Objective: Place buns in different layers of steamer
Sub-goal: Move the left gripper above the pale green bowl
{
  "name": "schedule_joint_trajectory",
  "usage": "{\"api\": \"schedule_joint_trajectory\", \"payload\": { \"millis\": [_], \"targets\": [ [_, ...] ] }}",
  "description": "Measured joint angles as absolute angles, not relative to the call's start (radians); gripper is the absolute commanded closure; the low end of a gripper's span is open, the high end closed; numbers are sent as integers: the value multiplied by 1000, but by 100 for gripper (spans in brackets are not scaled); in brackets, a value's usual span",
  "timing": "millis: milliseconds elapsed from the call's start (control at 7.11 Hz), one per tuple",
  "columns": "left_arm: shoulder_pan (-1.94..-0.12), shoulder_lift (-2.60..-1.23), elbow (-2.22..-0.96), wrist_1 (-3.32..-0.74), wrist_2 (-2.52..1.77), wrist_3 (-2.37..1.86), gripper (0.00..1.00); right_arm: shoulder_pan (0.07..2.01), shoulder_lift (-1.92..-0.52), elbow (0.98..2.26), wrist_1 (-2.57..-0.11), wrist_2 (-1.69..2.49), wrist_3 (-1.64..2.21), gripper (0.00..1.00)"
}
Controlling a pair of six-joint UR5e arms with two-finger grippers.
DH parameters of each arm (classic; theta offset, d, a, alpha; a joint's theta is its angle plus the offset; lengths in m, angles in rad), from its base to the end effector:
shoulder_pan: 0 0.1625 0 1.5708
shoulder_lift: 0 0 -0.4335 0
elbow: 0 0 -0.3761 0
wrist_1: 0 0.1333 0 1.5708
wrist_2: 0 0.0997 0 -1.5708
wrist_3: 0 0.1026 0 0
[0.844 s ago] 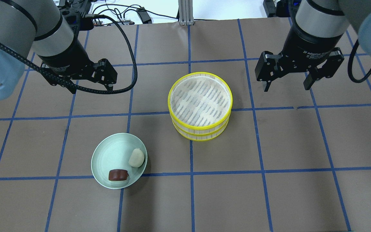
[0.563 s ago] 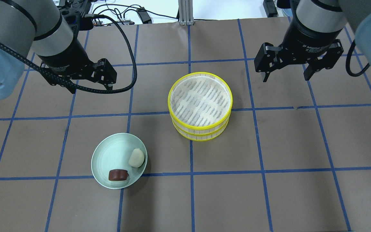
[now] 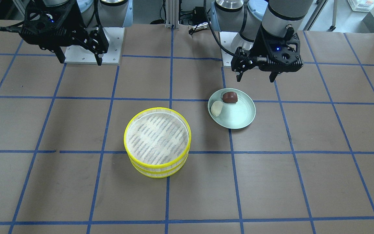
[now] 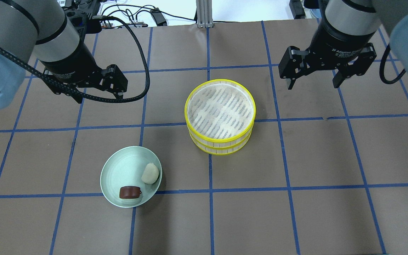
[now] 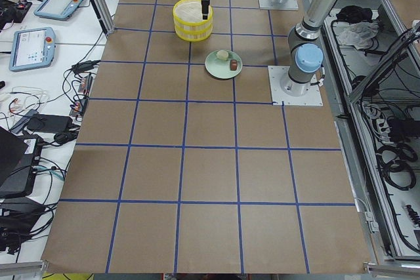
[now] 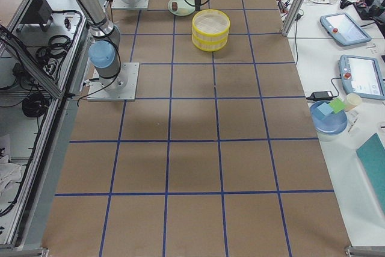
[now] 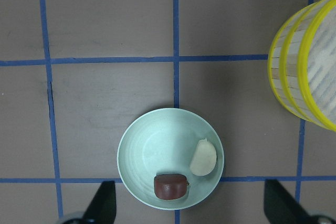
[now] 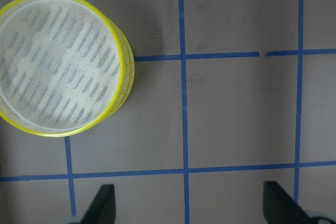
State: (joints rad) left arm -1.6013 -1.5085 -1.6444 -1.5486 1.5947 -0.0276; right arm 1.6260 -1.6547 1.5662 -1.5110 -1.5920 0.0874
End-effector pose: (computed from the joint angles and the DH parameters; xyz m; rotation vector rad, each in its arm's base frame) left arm -0.1445 -0.4457 0.4894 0.0043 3.1180 -0.0180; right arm 0.1553 -0.4330 0.5280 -0.0507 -3.1217 0.0471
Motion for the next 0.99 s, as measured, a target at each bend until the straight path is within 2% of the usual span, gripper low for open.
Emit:
{"api": "schedule_joint_trajectory", "payload": {
  "millis": [985],
  "targets": [
    [-1598, -1519, -1652, -1602, 1592, -29, 0, 1626, -1654, 1571, -1499, -1589, 89, 1]
  ]
}}
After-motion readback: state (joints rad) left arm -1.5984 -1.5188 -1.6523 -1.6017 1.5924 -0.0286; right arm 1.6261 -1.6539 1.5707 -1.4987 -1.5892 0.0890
